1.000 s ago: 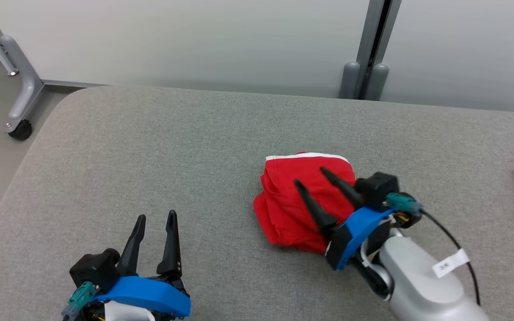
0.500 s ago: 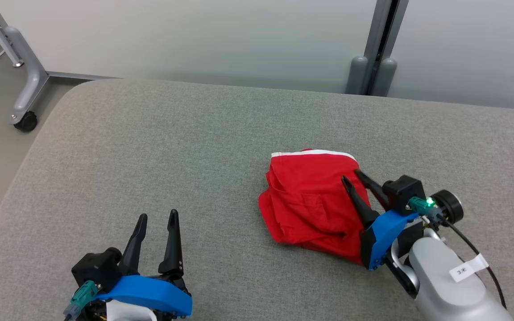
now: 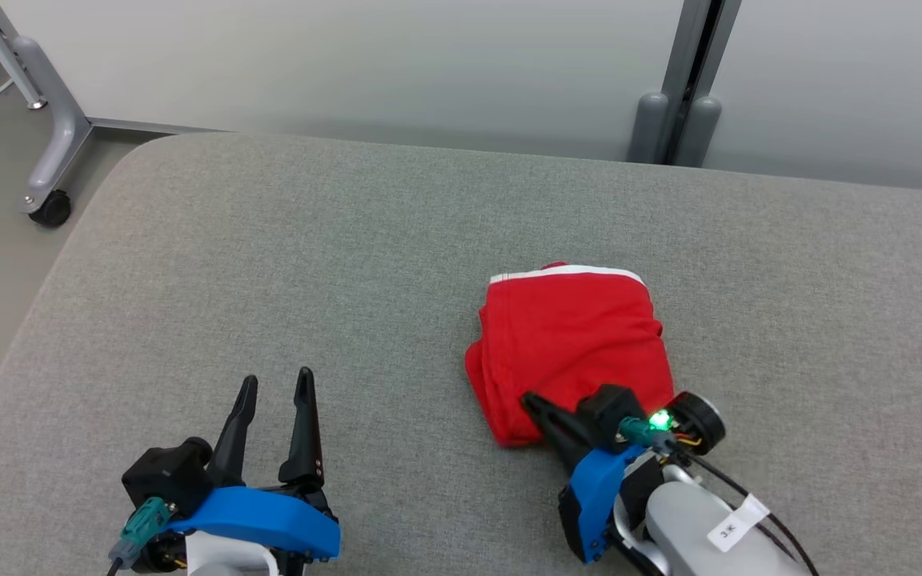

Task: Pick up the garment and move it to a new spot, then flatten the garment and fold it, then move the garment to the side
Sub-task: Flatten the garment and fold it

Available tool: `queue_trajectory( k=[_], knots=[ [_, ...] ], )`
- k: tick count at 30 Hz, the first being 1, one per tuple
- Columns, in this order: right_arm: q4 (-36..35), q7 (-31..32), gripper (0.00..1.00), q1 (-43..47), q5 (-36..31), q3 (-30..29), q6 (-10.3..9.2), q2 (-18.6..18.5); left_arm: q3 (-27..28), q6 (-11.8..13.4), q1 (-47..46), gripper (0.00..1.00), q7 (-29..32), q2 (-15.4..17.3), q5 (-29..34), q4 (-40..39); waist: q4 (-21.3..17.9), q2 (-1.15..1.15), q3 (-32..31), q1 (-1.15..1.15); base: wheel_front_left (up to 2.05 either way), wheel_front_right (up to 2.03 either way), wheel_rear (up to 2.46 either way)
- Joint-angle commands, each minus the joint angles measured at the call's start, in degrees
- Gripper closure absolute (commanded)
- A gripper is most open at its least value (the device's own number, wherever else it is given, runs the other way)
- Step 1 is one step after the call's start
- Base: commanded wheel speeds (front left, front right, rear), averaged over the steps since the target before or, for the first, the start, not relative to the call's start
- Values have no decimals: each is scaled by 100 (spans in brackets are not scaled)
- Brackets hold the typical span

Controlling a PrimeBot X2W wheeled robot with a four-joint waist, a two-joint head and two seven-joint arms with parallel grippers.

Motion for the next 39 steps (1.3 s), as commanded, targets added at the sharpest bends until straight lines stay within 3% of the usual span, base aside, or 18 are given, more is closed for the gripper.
queue_trajectory(
  k=[1,5,11,13,14,16,31,34,39],
  knots=[
    [35,37,100,11,43,85,1,5,13,-7,-73,0,-23,-9,17,18,-1,0,-2,0,0,0,0],
    [147,165,100,8,330,658,1,61,20,-50,-75,0,-32,-37,36,77,2,0,-4,0,0,0,0],
    [189,-41,98,-173,642,849,1,77,98,-116,-32,0,-47,-50,95,307,-45,0,-49,0,0,0,0],
    [127,-124,68,-219,642,744,1,49,118,-144,-19,0,-52,-48,157,360,-79,0,-89,0,0,0,0],
    [83,-164,57,-236,615,657,1,22,122,-151,-23,0,-48,-43,203,375,-100,0,-113,0,0,0,0],
    [-57,-190,0,-216,581,386,1,-6,145,-162,-30,0,-51,-34,312,403,-147,0,-173,0,0,0,0],
    [-2183,-195,0,1730,-450,-2908,1,111,455,-342,350,0,-49,-256,1089,601,-575,0,-591,0,0,0,0],
    [-2426,-193,0,2121,-353,-3216,1,126,533,-390,478,0,-50,-284,1207,634,-640,0,-613,0,0,0,0],
    [-2690,-194,0,2518,-116,-3239,1,126,715,-443,648,0,-50,-342,1336,681,-750,0,-595,0,0,0,0]
  ],
)
